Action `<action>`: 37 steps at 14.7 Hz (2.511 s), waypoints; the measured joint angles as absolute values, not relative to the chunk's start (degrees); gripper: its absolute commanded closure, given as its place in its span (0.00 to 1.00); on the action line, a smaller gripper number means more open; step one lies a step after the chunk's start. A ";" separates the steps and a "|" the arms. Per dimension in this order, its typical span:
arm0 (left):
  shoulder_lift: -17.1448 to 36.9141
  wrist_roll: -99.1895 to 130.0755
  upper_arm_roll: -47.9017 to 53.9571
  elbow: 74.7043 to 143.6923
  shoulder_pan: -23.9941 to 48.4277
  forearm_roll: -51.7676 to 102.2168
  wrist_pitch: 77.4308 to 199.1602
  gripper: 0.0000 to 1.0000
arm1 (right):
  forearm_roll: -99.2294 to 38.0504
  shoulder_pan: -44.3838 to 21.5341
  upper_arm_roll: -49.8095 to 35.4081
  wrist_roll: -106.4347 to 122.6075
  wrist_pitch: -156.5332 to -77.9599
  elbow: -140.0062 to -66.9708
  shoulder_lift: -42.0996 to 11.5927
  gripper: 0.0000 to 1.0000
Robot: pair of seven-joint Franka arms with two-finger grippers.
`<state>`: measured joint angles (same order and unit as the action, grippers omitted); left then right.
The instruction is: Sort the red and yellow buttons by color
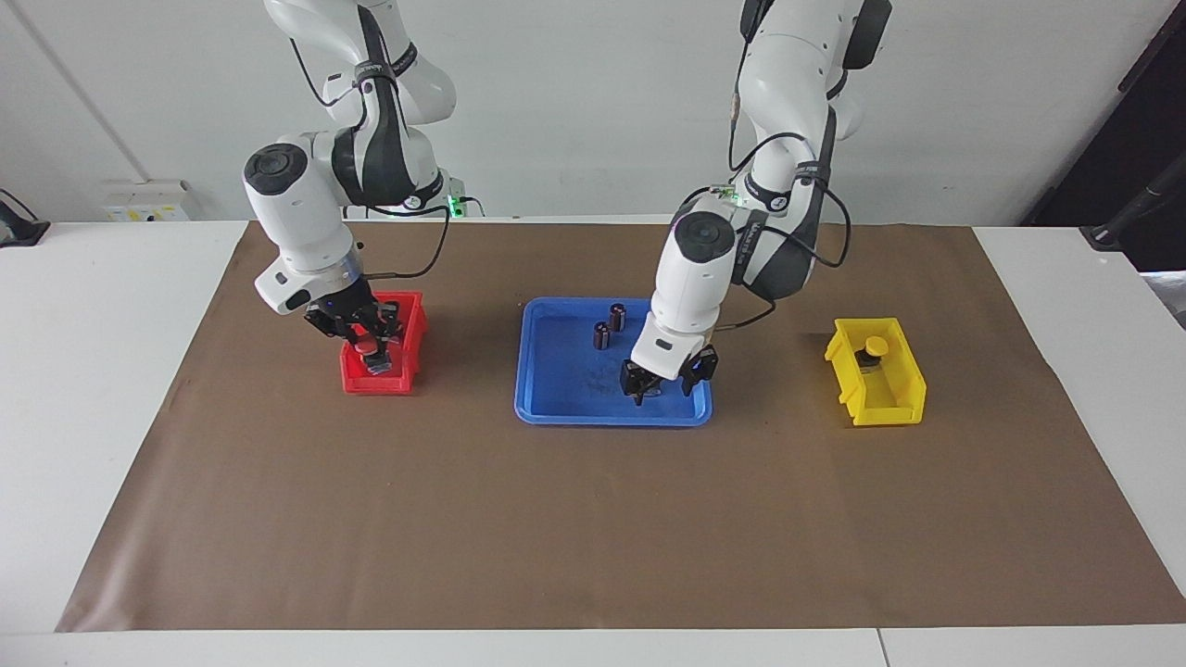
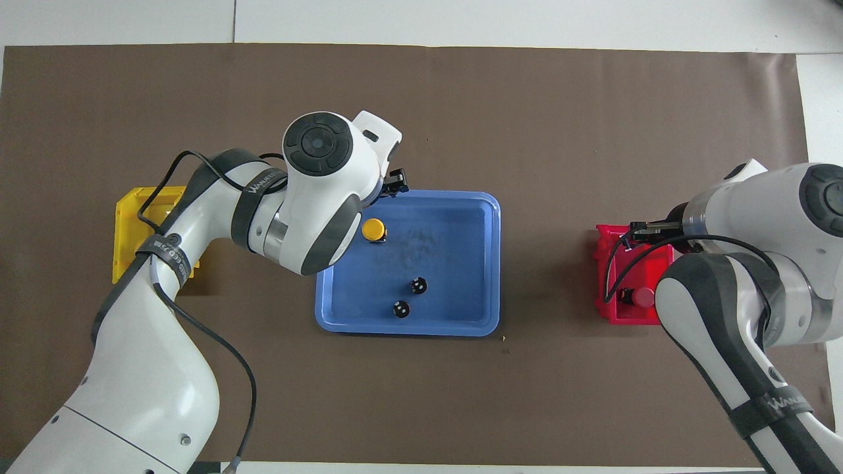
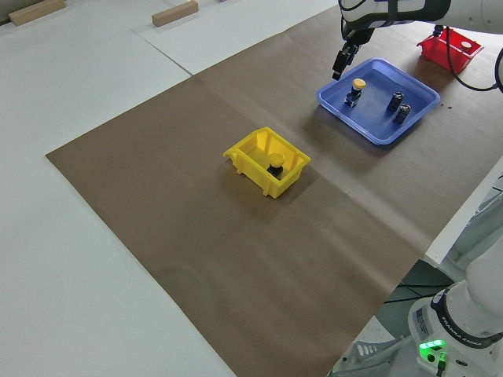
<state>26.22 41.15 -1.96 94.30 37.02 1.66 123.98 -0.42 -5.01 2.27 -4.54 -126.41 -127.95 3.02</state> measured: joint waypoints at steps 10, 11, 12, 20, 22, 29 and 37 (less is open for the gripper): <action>25.92 42.71 -2.43 94.34 37.88 1.66 119.58 0.14 | -0.42 -4.90 2.27 -3.67 -128.15 -132.82 4.82 0.80; 25.47 42.71 -2.43 94.34 37.88 1.66 119.42 0.14 | -0.42 -4.90 2.27 -2.90 -129.07 -133.67 4.81 0.80; 25.02 42.72 -2.42 94.34 37.88 1.66 119.25 0.14 | -0.42 -4.89 2.27 -2.35 -130.81 -134.79 4.79 0.80; 23.78 43.12 -2.23 97.30 38.81 1.66 118.80 0.14 | -0.42 -4.89 2.27 -0.39 -134.41 -138.63 4.79 0.52; 23.51 43.59 -2.16 97.69 39.02 1.66 118.80 0.19 | -0.42 -4.89 2.27 0.16 -134.41 -138.64 4.80 0.49; 23.10 44.25 -2.26 98.01 39.40 1.66 118.80 0.99 | -0.41 -4.89 2.27 1.70 -129.94 -135.52 4.76 0.46; 17.91 39.51 -3.69 96.20 32.57 1.71 116.21 0.99 | -0.42 -4.90 2.23 1.72 -110.45 -118.12 4.83 0.00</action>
<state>17.91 39.51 -3.69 96.20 32.57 1.71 116.21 -0.42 -4.90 2.23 1.72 -110.45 -118.12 4.83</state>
